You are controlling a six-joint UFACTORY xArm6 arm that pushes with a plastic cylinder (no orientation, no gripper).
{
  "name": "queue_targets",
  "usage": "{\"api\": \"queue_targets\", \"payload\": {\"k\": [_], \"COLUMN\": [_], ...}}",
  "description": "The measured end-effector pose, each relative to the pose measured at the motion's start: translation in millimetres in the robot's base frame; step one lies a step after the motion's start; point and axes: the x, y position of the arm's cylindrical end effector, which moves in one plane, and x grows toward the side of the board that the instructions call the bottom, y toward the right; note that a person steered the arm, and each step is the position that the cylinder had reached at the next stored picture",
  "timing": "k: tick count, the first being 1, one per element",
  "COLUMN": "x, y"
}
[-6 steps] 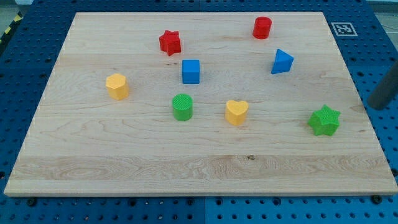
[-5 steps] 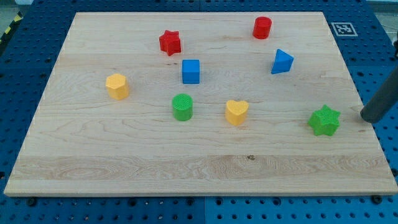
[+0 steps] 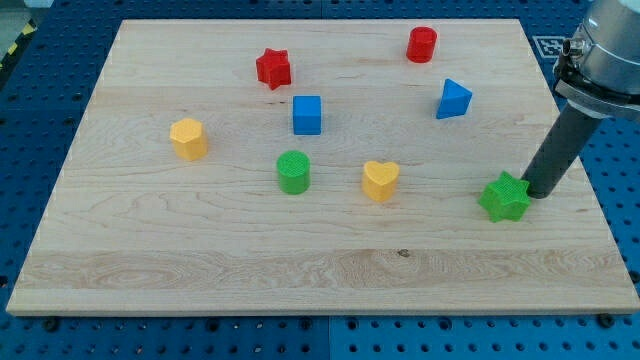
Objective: Move the green star towards the yellow heart
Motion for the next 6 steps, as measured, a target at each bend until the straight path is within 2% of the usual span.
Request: {"api": "queue_targets", "payload": {"k": [2,3,5,6], "x": [15.1,34.6,34.6,34.5], "y": [38.2,10.7,8.8,-16.5]}}
